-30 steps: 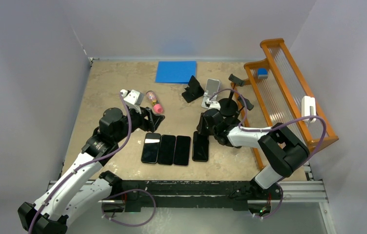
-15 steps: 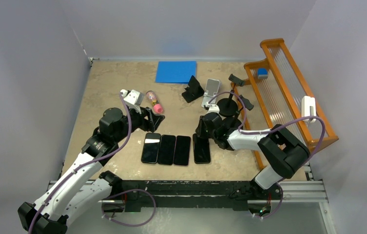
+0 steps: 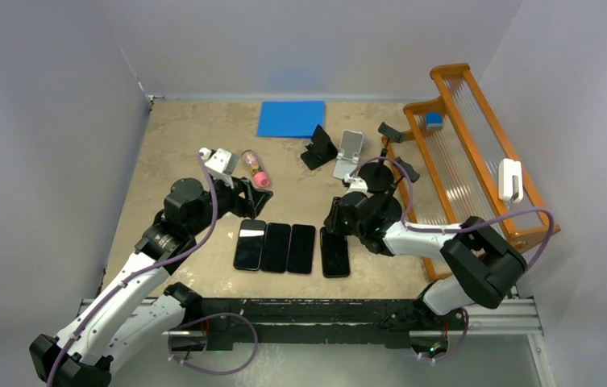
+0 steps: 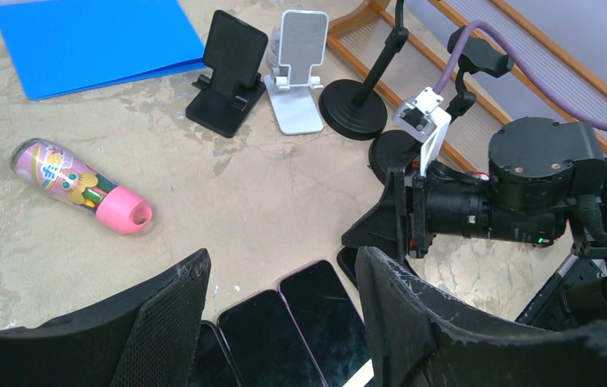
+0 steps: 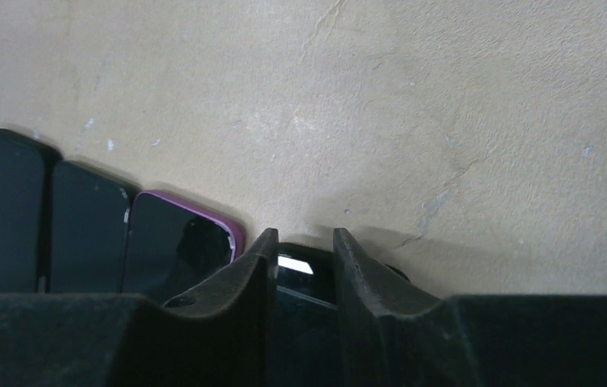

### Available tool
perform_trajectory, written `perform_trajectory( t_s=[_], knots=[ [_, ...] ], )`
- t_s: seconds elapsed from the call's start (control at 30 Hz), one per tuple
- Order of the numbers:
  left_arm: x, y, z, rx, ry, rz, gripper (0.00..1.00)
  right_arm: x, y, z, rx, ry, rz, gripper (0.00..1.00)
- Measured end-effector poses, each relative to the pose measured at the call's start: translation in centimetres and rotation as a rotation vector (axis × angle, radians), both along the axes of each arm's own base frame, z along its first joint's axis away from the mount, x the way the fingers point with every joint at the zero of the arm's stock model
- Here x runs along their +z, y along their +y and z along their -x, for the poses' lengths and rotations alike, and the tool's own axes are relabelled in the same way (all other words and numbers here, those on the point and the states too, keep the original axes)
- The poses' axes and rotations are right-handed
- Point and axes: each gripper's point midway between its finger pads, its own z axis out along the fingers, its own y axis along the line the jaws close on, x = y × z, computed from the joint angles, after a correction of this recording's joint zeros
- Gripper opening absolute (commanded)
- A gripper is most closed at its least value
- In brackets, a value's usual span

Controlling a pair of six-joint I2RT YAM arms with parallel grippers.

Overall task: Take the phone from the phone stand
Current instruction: Place the phone at the center of the board.

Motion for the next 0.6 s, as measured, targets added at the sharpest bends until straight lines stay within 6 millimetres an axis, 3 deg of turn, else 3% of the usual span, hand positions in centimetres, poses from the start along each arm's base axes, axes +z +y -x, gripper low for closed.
perform_trajectory(
  t_s=[0.33,0.6],
  knots=[
    [0.1,0.0,0.0,0.000,-0.003,0.002,0.64,5.2,0.1,0.8,0.006,-0.053,-0.105,0.60],
    [0.3,0.1,0.1,0.000,-0.008,0.005,0.64,5.3,-1.3,3.4,0.011,-0.004,-0.129,0.67]
  ],
)
